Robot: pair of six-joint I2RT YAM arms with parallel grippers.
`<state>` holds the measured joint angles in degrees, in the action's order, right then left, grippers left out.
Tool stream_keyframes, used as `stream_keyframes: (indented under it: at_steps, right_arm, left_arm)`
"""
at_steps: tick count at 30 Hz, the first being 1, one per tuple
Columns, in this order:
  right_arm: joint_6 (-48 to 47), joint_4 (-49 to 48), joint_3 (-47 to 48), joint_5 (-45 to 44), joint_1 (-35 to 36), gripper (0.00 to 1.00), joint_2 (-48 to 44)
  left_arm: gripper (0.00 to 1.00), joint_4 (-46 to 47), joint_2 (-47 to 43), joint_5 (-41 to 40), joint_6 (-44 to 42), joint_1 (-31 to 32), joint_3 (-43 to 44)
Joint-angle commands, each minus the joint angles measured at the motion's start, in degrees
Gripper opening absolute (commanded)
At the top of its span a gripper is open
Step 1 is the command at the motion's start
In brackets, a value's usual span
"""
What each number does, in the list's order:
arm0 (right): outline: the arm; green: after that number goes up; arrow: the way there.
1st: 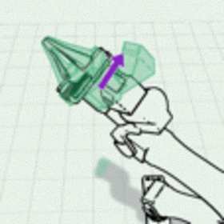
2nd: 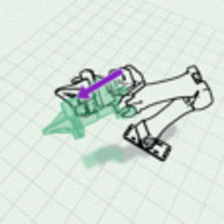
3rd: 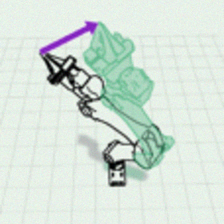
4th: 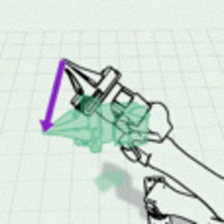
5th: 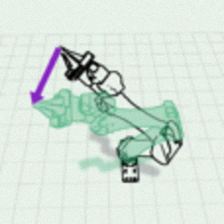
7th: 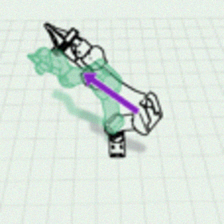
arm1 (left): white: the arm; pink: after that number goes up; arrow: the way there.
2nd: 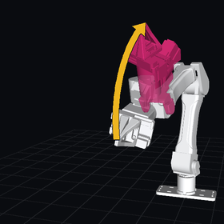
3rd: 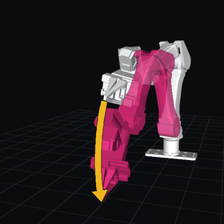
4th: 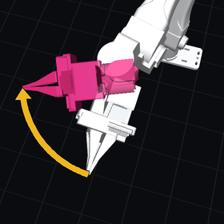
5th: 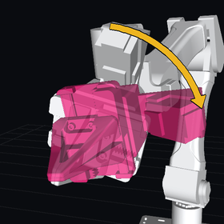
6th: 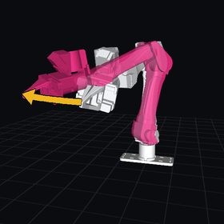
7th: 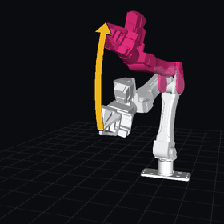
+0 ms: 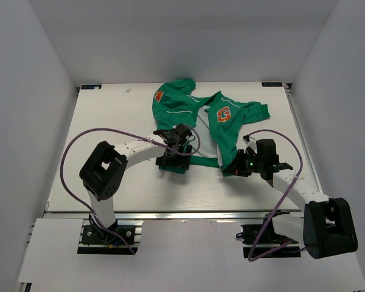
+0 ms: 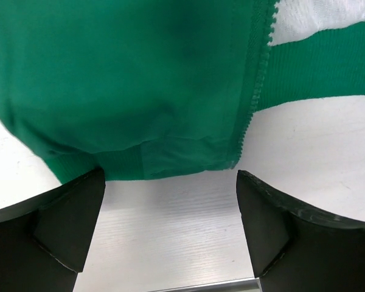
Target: Zip up the jacket
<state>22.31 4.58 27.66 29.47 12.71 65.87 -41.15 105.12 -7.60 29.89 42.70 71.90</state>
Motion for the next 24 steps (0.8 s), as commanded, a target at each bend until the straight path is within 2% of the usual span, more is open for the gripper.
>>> stream_keyframes:
  at_steps: [1,6,8,14,19,24]
  right_arm:
    - [-1.0,0.1,2.1,-1.0,-0.3,0.00,-0.2]
    - [-1.3,0.6,1.8,-1.9,-0.4,0.00,-0.9]
    - [-1.3,0.8,1.7,-1.9,-0.3,0.00,-0.8]
    - [-1.1,0.9,1.1,-2.3,-0.3,0.00,-1.3]
    - [-1.1,1.0,1.0,-2.4,-0.3,0.00,-1.2]
    - [-1.2,1.1,1.1,-2.3,-0.3,0.00,-1.3]
  left_arm:
    - [0.98,-1.0,1.4,-2.6,1.2,0.6,2.1]
    - [0.97,-0.9,3.4,-3.0,2.0,1.3,1.6]
    - [0.89,-0.3,4.2,-2.5,2.1,1.2,1.3]
    - [0.83,1.8,5.3,-0.7,2.7,1.2,0.3]
    - [0.83,2.8,4.3,1.7,2.5,1.2,-0.5]
    - [0.90,2.6,0.7,2.8,2.5,1.2,-0.1]
